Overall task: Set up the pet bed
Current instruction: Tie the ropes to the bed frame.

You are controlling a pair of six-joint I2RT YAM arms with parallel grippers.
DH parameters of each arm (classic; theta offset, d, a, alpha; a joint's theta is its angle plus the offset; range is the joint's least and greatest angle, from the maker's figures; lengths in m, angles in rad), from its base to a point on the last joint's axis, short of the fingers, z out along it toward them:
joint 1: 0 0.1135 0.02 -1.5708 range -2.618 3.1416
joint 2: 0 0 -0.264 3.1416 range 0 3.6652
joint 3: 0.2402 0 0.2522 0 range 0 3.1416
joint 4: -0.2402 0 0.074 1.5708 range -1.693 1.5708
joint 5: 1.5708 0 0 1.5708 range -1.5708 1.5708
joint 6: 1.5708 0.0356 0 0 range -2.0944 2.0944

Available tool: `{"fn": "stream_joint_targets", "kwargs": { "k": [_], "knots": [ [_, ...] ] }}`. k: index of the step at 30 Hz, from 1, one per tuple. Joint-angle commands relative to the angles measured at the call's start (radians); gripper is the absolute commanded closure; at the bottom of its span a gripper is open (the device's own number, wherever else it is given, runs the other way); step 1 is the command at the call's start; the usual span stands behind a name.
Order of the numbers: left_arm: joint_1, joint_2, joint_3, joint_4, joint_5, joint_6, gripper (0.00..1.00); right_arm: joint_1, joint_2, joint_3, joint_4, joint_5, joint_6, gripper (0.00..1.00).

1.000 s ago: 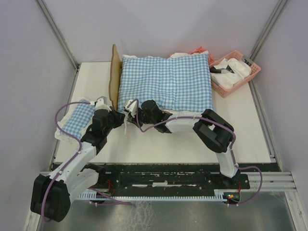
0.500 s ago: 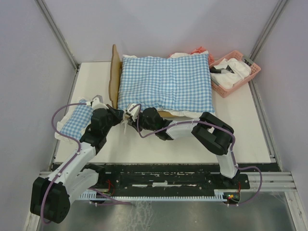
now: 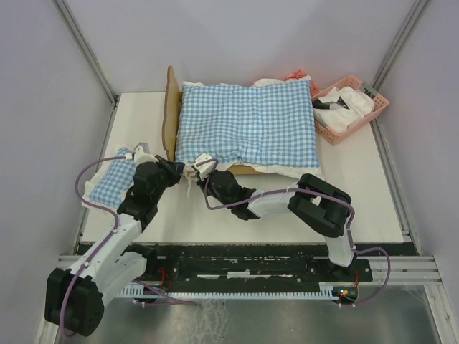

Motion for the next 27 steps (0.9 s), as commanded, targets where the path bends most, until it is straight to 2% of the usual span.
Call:
{"fn": "stream_joint_targets", "kwargs": {
  "k": [1,3,9,11,15,18,22,27],
  "knots": [
    [0.004,-0.024,0.021,0.018,-0.015,-0.058,0.97,0.024,-0.03,0.051,0.014,0.155,0.032,0.98],
    [0.004,-0.024,0.021,0.018,-0.009,-0.063,0.97,0.032,-0.021,0.059,0.007,0.196,0.04,0.98],
    [0.004,-0.037,0.01,0.002,-0.018,-0.059,0.95,0.042,-0.002,0.087,0.0,0.188,0.065,0.98],
    [0.004,-0.05,0.007,-0.016,-0.032,-0.046,0.9,0.047,0.004,0.109,-0.021,0.183,0.066,0.98],
    [0.004,-0.092,0.002,-0.099,-0.082,-0.001,0.72,0.051,0.008,0.136,-0.047,0.182,0.066,0.98],
    [0.004,-0.142,-0.025,-0.16,-0.109,0.012,0.67,0.05,0.015,0.153,-0.074,0.186,0.065,0.98],
    [0.004,-0.184,-0.101,-0.17,-0.112,-0.003,0.7,0.05,0.023,0.153,-0.074,0.192,0.065,0.98],
    [0.003,-0.176,-0.196,-0.043,-0.057,0.006,0.79,0.052,0.015,0.139,-0.073,0.188,0.07,0.98]
  ]
}}
